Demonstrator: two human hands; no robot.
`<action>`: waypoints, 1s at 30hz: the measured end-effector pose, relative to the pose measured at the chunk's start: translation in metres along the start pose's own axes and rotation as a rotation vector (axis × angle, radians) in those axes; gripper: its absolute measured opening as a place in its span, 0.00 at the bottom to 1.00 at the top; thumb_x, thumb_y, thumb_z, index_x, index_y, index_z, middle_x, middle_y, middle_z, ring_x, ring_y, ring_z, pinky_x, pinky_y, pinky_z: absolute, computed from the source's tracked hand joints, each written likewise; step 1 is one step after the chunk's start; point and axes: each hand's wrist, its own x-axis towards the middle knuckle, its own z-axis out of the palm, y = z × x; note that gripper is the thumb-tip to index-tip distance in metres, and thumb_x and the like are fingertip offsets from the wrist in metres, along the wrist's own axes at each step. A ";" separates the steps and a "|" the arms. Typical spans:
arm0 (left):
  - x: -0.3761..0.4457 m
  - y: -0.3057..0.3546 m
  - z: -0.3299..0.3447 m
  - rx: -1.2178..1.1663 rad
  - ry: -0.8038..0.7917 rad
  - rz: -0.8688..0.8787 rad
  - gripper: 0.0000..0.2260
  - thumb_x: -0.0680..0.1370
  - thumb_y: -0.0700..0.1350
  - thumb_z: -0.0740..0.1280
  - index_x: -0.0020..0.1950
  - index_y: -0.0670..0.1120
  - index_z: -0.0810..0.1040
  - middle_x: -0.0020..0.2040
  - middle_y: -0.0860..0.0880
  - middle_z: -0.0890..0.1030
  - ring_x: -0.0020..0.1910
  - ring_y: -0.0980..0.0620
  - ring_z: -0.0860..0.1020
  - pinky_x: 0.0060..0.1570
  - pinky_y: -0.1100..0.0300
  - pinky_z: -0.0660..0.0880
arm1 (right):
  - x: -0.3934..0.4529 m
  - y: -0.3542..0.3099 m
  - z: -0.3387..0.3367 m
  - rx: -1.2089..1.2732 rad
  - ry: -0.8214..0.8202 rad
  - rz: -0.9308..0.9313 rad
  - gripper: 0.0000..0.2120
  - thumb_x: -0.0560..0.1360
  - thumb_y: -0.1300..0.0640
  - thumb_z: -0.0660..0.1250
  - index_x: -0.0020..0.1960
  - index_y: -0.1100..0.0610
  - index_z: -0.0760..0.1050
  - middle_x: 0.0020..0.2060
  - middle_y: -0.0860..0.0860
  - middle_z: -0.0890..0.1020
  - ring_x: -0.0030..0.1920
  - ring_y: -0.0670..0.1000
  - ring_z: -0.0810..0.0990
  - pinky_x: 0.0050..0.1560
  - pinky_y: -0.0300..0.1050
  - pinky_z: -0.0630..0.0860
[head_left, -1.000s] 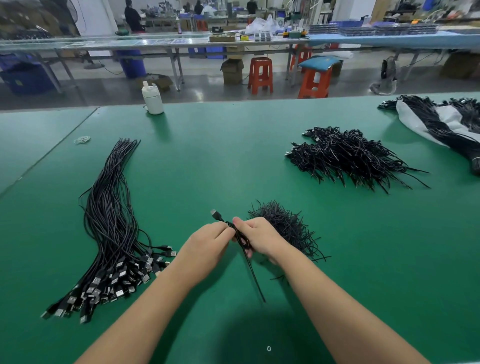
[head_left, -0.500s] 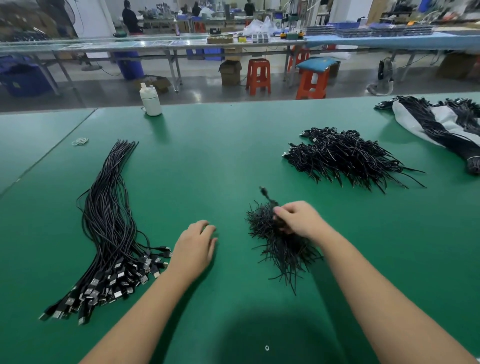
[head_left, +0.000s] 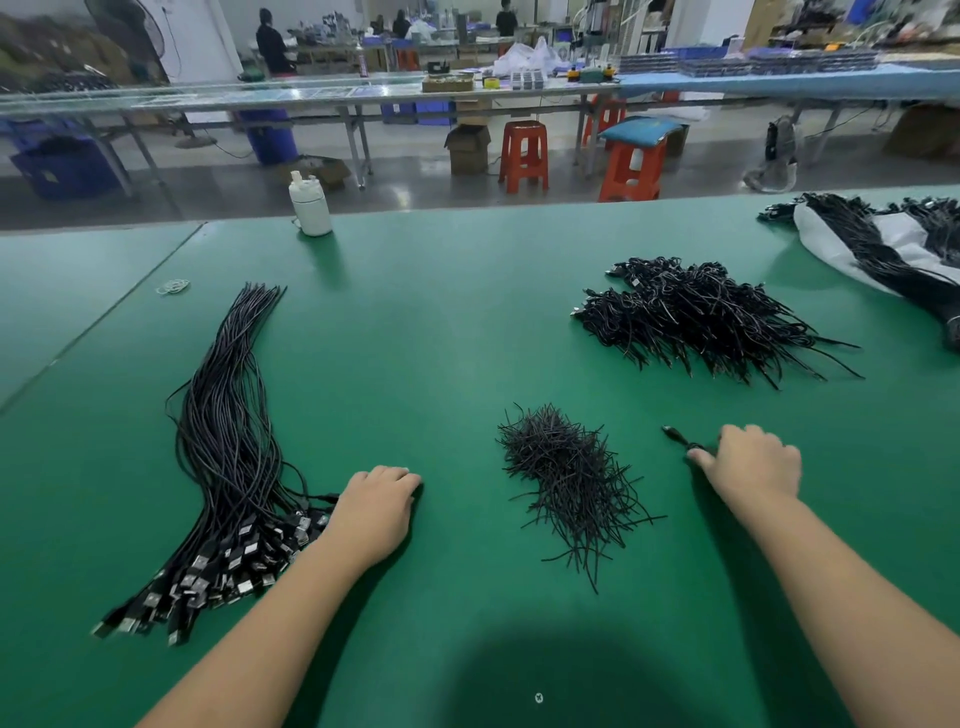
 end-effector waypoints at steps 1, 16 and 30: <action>-0.001 -0.005 -0.002 0.005 -0.012 0.014 0.17 0.82 0.45 0.56 0.69 0.52 0.72 0.68 0.53 0.75 0.67 0.50 0.70 0.64 0.54 0.65 | 0.000 -0.004 -0.003 0.032 0.101 -0.027 0.22 0.78 0.37 0.60 0.53 0.56 0.78 0.47 0.52 0.81 0.46 0.53 0.78 0.47 0.46 0.73; -0.016 -0.074 -0.035 0.289 -0.168 -0.159 0.10 0.77 0.39 0.59 0.54 0.52 0.71 0.54 0.52 0.78 0.54 0.49 0.74 0.49 0.56 0.66 | -0.123 -0.174 -0.043 0.668 -0.204 -0.811 0.12 0.80 0.51 0.59 0.54 0.52 0.80 0.52 0.50 0.82 0.52 0.53 0.80 0.56 0.49 0.76; -0.001 0.034 -0.105 -1.507 0.098 -0.126 0.04 0.79 0.34 0.67 0.50 0.42 0.77 0.40 0.45 0.84 0.41 0.52 0.83 0.39 0.63 0.76 | -0.150 -0.200 -0.056 1.528 -0.588 -0.581 0.10 0.82 0.57 0.61 0.45 0.56 0.79 0.37 0.53 0.83 0.44 0.50 0.80 0.55 0.51 0.73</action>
